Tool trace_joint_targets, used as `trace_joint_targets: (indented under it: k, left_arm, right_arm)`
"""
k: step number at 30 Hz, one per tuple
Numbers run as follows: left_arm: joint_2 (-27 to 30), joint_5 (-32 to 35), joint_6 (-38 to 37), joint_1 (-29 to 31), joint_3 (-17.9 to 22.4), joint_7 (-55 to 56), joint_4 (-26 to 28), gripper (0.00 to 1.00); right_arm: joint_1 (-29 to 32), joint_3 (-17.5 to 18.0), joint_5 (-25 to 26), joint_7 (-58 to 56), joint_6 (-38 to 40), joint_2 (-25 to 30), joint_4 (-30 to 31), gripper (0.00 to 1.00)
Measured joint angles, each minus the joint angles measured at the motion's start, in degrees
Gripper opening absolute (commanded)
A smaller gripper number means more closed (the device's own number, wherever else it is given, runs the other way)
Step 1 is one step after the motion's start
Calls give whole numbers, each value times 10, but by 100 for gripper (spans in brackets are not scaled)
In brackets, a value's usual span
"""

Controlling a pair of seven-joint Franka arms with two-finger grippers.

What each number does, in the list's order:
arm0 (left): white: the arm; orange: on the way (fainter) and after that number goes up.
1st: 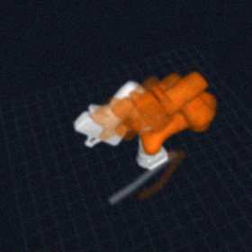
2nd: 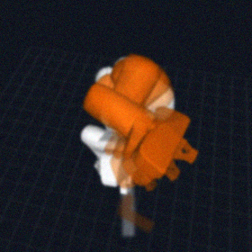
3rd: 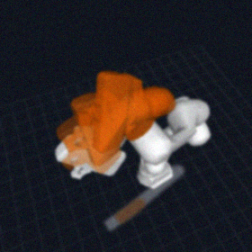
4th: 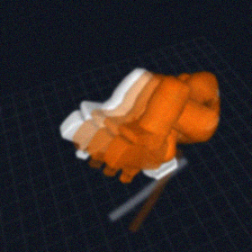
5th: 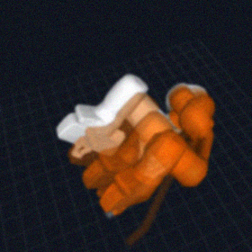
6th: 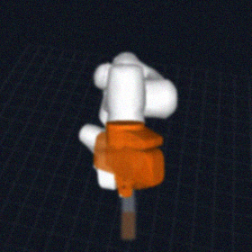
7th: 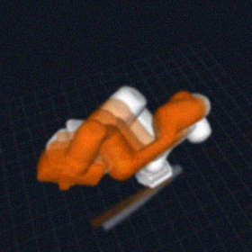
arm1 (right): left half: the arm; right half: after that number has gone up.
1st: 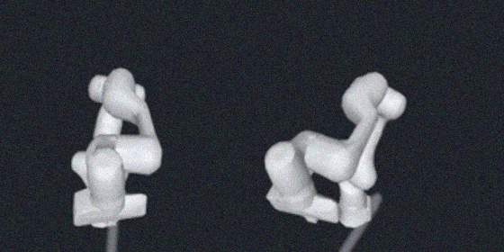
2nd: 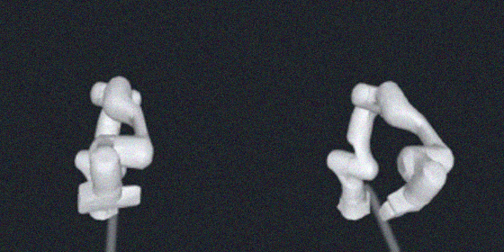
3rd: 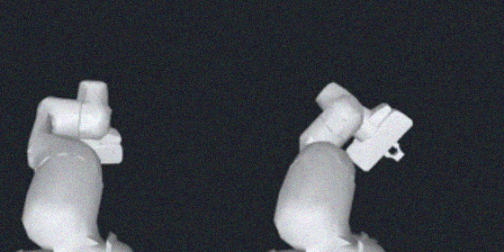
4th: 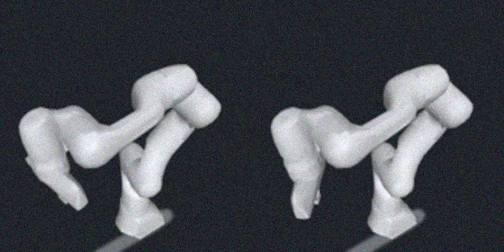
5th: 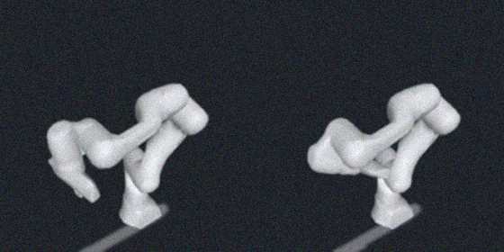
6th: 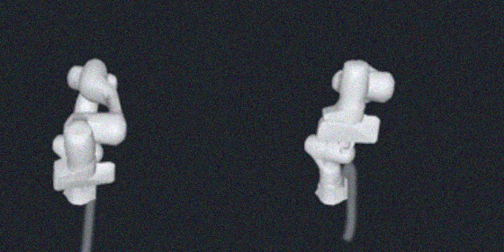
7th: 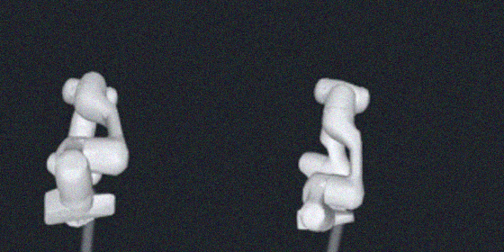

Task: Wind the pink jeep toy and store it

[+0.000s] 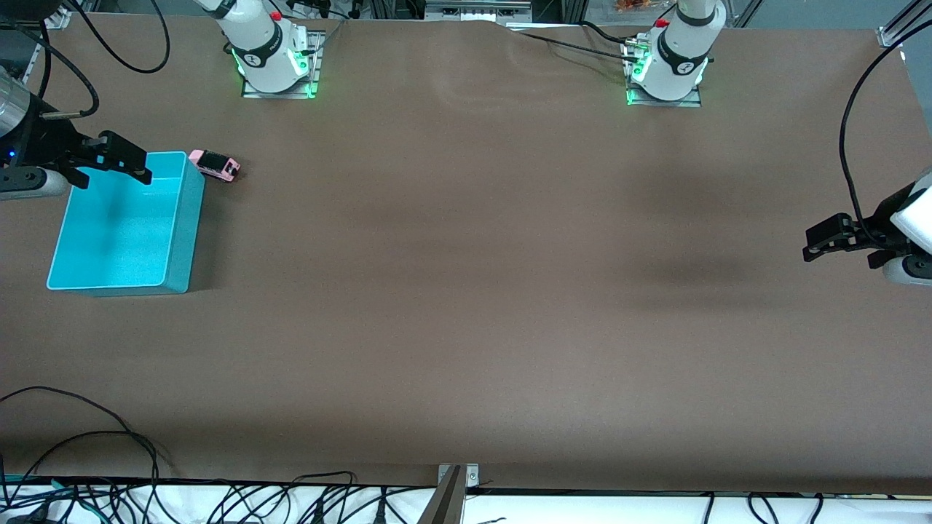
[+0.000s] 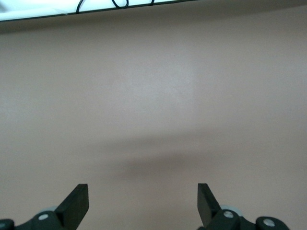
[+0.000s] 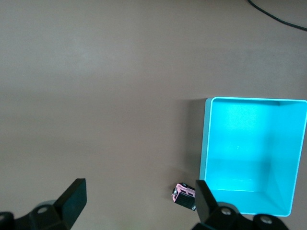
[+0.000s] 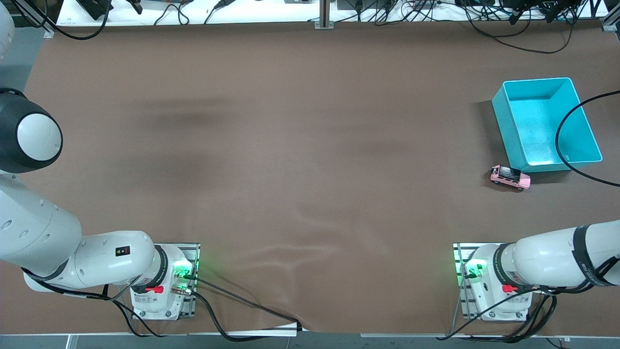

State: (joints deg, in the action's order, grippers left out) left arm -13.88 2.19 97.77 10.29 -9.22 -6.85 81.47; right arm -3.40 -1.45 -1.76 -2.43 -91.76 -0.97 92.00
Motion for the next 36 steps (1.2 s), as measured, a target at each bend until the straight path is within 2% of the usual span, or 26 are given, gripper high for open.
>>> trace_joint_targets:
  k: [36]
  left_arm:
    - [5,0,0,-2,-1,-2,8,100]
  right_arm:
    - [1,-1,0,6,-1,-2,0,100]
